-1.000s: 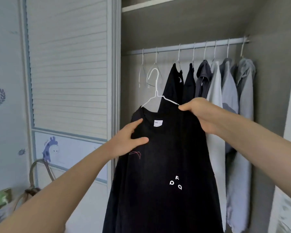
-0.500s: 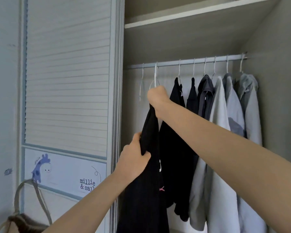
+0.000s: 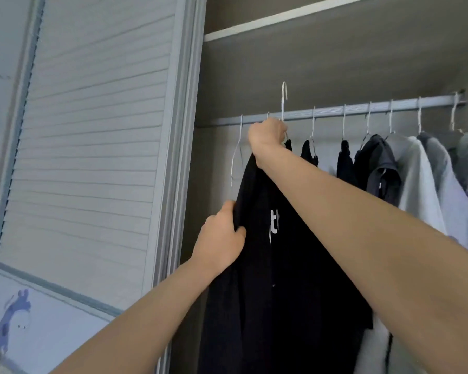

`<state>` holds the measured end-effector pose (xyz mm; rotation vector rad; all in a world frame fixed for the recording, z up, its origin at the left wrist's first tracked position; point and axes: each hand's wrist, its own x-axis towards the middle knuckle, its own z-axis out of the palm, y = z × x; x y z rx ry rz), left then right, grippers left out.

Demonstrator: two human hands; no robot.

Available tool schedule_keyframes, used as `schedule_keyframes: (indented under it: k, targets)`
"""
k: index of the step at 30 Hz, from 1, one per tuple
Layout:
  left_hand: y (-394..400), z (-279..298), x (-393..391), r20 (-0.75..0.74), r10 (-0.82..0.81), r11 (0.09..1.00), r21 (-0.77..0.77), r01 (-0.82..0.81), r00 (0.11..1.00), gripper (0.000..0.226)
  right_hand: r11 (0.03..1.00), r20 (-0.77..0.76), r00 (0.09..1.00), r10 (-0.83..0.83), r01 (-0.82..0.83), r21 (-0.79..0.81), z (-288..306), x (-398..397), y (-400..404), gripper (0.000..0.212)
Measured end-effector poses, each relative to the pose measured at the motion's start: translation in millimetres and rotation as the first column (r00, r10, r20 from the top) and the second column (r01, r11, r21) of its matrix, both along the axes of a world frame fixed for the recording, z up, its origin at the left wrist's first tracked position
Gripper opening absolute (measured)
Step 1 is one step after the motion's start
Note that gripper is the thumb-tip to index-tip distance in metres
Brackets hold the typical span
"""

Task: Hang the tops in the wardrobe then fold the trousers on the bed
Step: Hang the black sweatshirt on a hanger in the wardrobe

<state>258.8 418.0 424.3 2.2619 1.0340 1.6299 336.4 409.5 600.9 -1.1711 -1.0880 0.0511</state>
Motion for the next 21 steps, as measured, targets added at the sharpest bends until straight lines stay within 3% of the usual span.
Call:
schedule_keyframes:
  k: [11, 15, 19, 21]
  targets:
    - [72.2, 25.4, 60.7, 0.013, -0.018, 1.0, -0.007, 0.018, 1.0, 0.024, 0.959, 0.143, 0.956, -0.255, 0.269, -0.09, 42.6, 59.0, 96.8, 0.045]
    - [81.8, 25.8, 71.6, 0.093, -0.075, 0.995, -0.053, 0.08, 0.993, 0.019, 0.959, 0.159, 0.963, -0.218, 0.242, -0.146, 40.4, 74.5, 104.5, 0.042]
    - [81.4, 18.4, 76.9, 0.111, -0.147, 0.983, -0.09, 0.157, 0.983, 0.015, 0.982, 0.231, 0.972, -0.033, 0.074, -0.171, 29.4, 84.9, 105.4, 0.041]
    - [80.2, 14.0, 77.2, 0.127, -0.169, 0.977, -0.107, 0.183, 0.977, 0.016, 0.98, 0.28, 0.959, -0.046, 0.098, -0.175, 25.5, 87.5, 101.2, 0.038]
